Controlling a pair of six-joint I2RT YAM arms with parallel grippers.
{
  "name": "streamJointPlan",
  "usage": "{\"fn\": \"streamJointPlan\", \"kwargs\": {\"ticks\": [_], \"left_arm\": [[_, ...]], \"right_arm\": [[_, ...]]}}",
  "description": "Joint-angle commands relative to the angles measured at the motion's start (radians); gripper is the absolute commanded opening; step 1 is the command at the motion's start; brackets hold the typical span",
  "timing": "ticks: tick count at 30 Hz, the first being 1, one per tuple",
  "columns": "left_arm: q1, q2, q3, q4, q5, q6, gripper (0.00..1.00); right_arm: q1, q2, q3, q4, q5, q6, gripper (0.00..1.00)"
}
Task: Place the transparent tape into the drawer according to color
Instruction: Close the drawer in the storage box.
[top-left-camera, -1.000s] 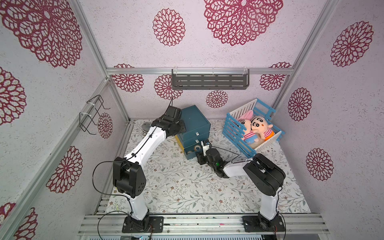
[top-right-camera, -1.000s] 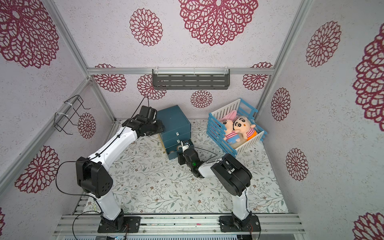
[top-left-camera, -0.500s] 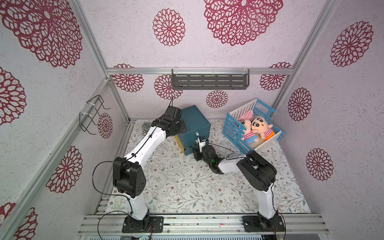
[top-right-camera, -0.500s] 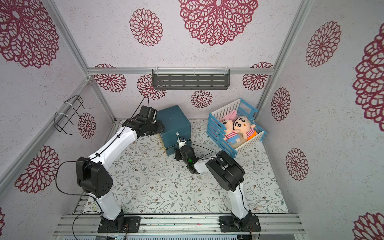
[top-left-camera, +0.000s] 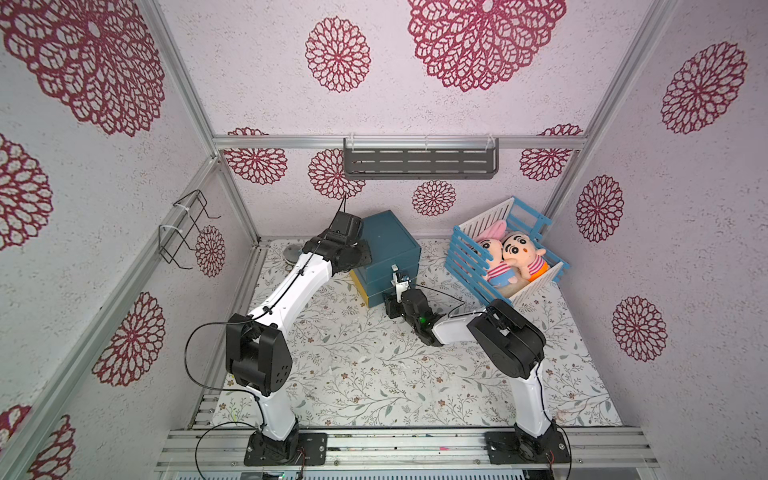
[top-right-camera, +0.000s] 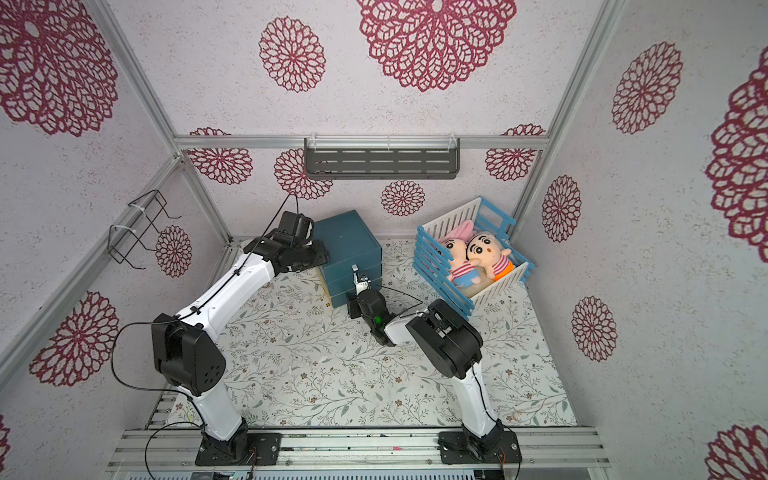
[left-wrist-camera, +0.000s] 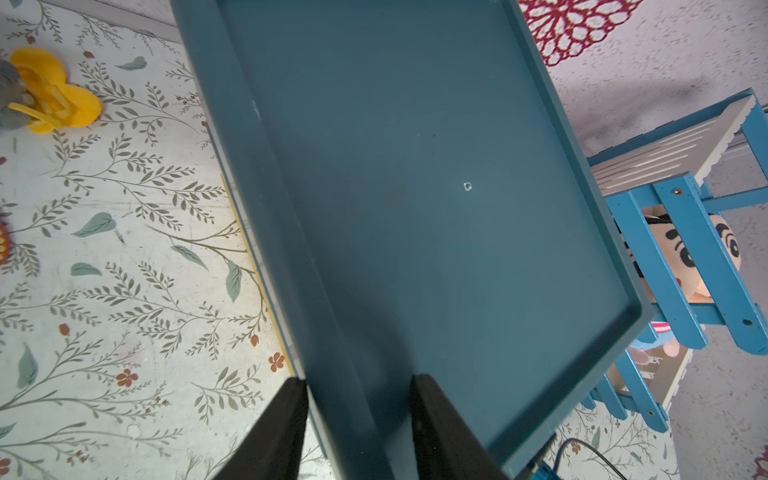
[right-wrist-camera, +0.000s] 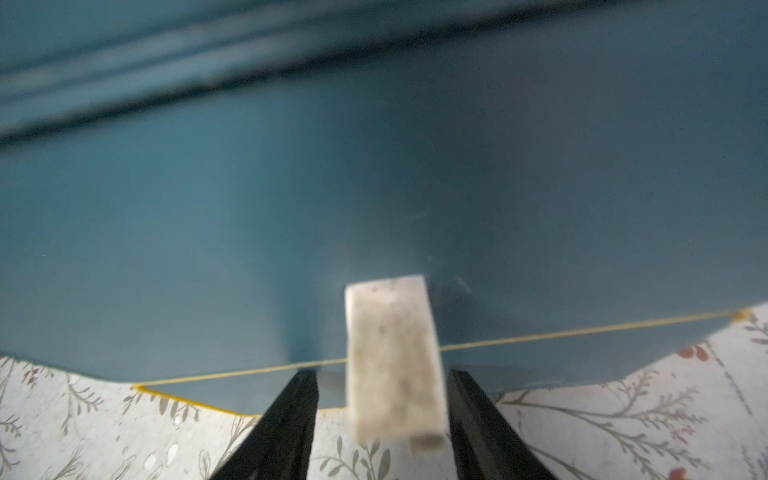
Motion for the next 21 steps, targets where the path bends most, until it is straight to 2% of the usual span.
{"fn": "streamJointPlan", "kwargs": {"ticks": [1, 5, 12, 19, 21], "left_arm": [[0.006, -0.013, -0.006, -0.047, 0.018, 0.018, 0.46], [0.007, -0.029, -0.015, -0.043, 0.008, 0.020, 0.49], [0.009, -0.096, -0.043, 0.001, -0.014, 0.013, 0.77], [0.009, -0.234, -0.122, 0.016, -0.076, 0.024, 0.99], [0.009, -0.289, -0.179, 0.024, -0.108, 0.030, 0.97]], "right_arm": [[0.003, -0.003, 0.025, 0.025, 0.018, -0.023, 0.58], [0.003, -0.064, -0.038, 0.019, 0.024, -0.016, 0.68], [0.003, -0.289, -0.190, -0.071, 0.055, -0.014, 0.99], [-0.033, -0.523, -0.274, -0.299, 0.009, 0.008, 0.99], [-0.051, -0.589, -0.299, -0.352, -0.022, 0.006, 0.99]]}}
